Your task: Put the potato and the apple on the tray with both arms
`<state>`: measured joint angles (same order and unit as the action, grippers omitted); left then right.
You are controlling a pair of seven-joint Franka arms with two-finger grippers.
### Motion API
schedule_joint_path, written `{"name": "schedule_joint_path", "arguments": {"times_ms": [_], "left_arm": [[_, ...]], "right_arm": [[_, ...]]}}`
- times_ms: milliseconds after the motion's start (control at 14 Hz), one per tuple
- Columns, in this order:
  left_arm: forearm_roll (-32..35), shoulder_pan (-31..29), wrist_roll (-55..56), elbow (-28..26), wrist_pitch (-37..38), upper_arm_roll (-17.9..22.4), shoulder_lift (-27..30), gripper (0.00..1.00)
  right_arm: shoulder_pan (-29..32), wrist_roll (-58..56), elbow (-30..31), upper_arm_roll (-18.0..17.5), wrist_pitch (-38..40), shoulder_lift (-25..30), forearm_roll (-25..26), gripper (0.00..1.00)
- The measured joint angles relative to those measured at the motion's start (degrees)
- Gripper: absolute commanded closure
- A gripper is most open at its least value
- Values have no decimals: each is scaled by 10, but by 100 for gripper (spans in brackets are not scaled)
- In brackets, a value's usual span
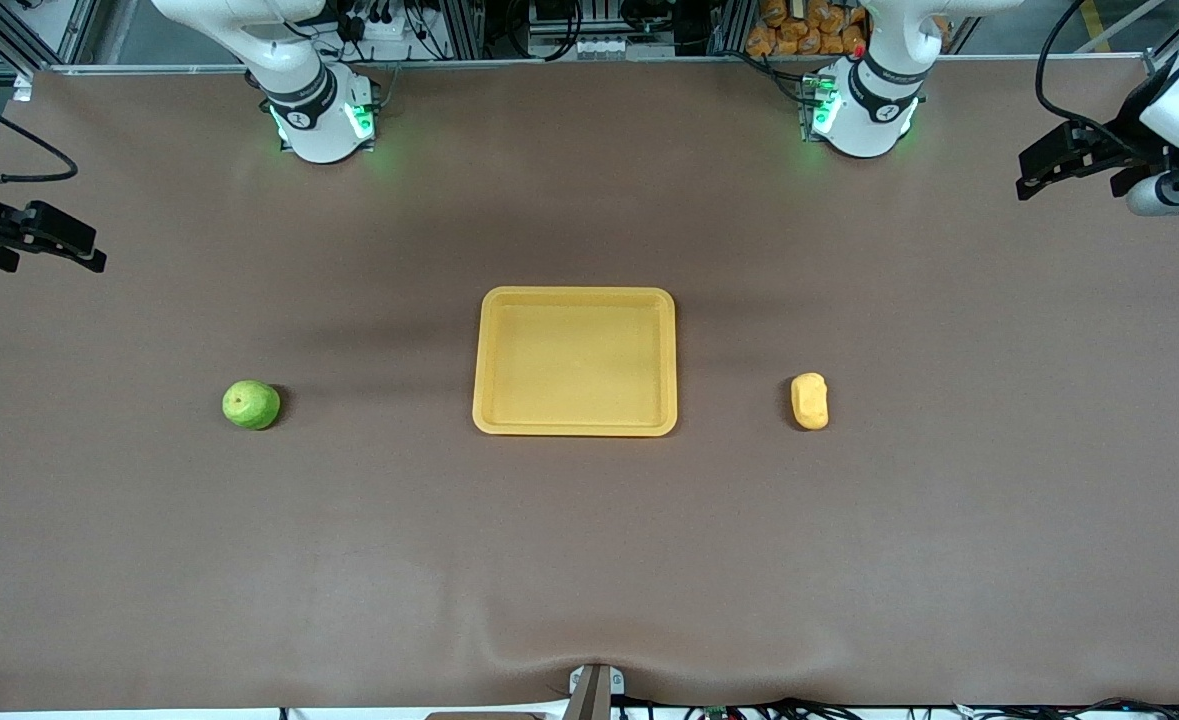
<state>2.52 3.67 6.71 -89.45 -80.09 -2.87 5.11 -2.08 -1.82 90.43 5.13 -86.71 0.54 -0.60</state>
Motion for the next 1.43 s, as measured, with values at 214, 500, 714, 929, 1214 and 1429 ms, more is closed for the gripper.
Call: {"name": "schedule_joint_path", "arguments": {"times_ms": [214,500,714,929,1214,1429], "left_arm": [[0,0,0,0,0,0,0,0],[0,0,0,0,0,0,0,0],[0,0,0,1,0,0,-2,0],[0,0,0,0,0,0,-11,0],[0,-5,0,-22,-24,0,-18,0],[0,-7,1,-60,-66,-1,-19,0]], "right_arm": [[0,0,0,0,0,-5,0,0],[0,0,0,-1,0,-10,0,0],[0,0,0,-1,0,-11,0,0],[0,0,0,-1,0,-13,0,0],[0,0,0,-1,0,-13,0,0],[0,0,0,-1,0,-16,0,0]]}}
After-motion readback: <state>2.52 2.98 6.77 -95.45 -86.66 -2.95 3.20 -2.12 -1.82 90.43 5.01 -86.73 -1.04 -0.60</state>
